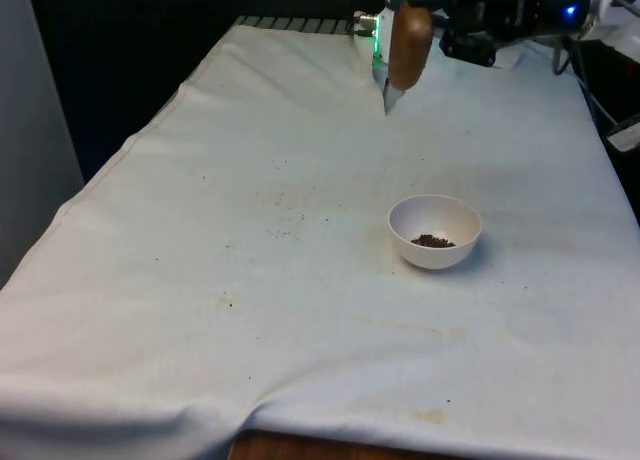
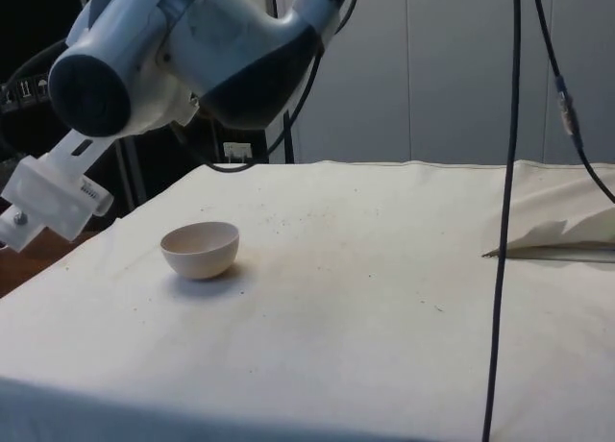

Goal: Pour the coffee beans from the cup into the bowl.

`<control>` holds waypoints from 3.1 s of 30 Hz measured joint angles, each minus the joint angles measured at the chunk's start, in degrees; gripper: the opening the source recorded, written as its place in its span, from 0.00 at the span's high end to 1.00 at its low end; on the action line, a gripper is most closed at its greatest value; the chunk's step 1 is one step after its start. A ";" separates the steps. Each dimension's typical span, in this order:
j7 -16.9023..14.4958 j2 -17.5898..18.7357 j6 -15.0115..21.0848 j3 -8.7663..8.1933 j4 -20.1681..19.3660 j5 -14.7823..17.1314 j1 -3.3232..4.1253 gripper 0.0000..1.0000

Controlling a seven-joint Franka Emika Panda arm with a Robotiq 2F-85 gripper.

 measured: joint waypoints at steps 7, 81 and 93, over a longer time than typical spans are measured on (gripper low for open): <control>0.34 -0.63 1.78 -0.40 -0.29 1.60 -1.09 0.97; 3.27 -4.24 23.78 -15.87 -4.07 18.28 -4.24 0.97; 2.75 -4.24 27.56 -18.79 -4.87 21.03 -4.24 0.97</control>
